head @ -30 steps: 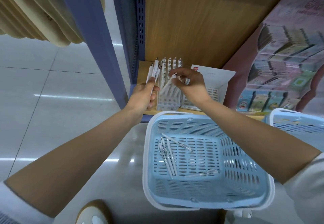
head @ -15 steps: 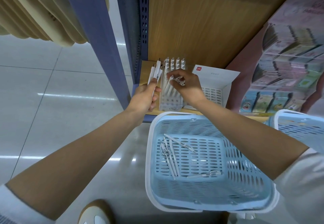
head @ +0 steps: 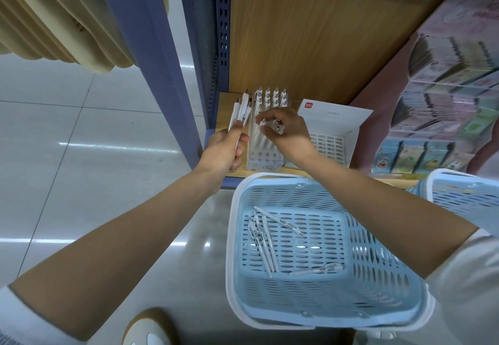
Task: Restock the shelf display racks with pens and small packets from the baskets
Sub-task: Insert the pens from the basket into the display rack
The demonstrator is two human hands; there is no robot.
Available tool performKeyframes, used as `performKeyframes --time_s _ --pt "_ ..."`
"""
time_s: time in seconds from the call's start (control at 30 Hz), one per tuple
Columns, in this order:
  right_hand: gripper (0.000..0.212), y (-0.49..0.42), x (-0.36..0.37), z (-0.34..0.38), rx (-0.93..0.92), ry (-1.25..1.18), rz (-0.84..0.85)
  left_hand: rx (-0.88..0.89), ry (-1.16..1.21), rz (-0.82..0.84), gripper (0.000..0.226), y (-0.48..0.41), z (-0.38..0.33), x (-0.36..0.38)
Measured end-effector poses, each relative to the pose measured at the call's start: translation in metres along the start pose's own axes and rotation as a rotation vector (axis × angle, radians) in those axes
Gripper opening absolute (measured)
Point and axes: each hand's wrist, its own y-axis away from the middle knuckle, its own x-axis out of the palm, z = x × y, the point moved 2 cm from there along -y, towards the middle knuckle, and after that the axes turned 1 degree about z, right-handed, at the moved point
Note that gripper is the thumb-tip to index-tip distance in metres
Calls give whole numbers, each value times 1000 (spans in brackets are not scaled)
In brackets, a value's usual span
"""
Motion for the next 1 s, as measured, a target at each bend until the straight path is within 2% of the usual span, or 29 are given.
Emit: performKeyframes --time_s 0.07,0.23,0.33,0.5,0.57,0.6,0.67,0.73,0.8,1.0 --pt "22 2 3 -3 2 37 12 1 5 0 40 0 1 0" --pt "13 1 6 -6 -81 91 -84 -3 14 -3 40 -2 2 -1" --pt "12 -5 7 -11 -12 163 -131 -8 7 -5 40 -3 2 -1" --pt "14 -9 11 -5 65 337 37 -18 -10 7 40 -4 2 1" --pt "15 -7 7 -1 112 332 35 -6 -17 32 39 -4 2 1" --pt "14 -5 0 3 126 249 0 4 -17 49 38 -3 2 2" --pt "12 0 -17 17 209 -163 -44 38 -32 77 36 -1 1 4" --pt "16 5 -30 31 292 -496 43 86 -75 89 32 3 0 8" --pt "10 8 -36 41 296 -542 129 115 -96 98 32 7 -2 15" --pt "7 10 -50 37 327 -623 182 90 -67 191 33 15 -12 26"
